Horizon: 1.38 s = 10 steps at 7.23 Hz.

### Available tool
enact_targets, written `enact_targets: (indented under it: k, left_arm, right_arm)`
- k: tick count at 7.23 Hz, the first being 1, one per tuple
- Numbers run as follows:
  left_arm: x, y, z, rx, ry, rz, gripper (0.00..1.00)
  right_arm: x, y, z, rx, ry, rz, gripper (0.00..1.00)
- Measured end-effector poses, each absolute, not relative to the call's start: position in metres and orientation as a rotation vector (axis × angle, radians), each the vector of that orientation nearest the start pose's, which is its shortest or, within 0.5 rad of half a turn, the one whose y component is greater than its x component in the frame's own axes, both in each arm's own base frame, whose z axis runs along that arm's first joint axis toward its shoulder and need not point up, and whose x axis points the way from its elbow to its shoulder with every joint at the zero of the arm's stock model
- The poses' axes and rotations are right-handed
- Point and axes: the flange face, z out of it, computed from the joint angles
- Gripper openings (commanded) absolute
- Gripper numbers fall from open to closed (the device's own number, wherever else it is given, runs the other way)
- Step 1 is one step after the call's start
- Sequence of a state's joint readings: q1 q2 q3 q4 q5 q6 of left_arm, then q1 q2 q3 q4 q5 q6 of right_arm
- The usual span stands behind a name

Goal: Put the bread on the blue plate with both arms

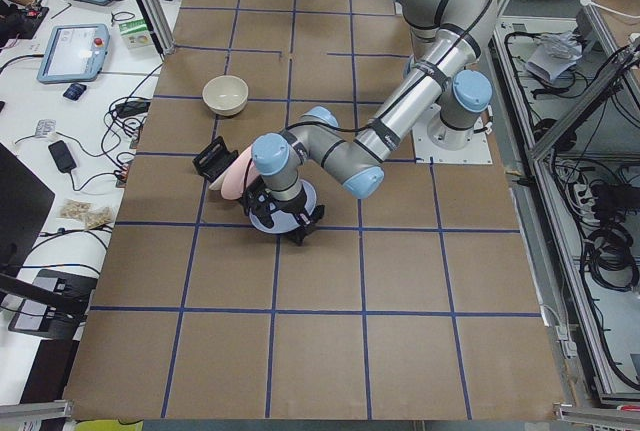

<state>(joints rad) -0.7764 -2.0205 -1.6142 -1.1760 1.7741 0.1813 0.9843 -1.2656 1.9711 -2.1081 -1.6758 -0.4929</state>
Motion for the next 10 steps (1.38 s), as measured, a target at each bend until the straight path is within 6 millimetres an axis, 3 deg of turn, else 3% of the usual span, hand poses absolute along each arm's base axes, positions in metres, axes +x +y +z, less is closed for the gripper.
enact_targets:
  k: [2, 3, 4, 7, 10]
  left_arm:
    - [0.365, -0.514, 0.252, -0.891, 2.859, 0.282, 0.09]
    - [0.365, -0.515, 0.252, -0.891, 2.86, 0.28, 0.02]
    - [0.366, -0.516, 0.253, -0.892, 2.862, 0.273, 0.0]
    - [0.367, -0.519, 0.263, -0.883, 2.86, 0.24, 0.0]
    - [0.365, -0.521, 0.301, -0.82, 2.853, 0.239, 0.0]
  right_arm:
    - [-0.18, -0.493, 0.182, 0.127, 3.11, 0.338, 0.56]
    - [-0.18, -0.492, 0.179, 0.124, 3.104, 0.347, 0.23]
    - [-0.179, -0.492, 0.178, 0.123, 3.1, 0.355, 0.0]
    - [-0.178, -0.49, 0.194, 0.126, 3.095, 0.373, 0.0]
    - [-0.175, -0.501, 0.253, 0.113, 3.07, 0.378, 0.0]
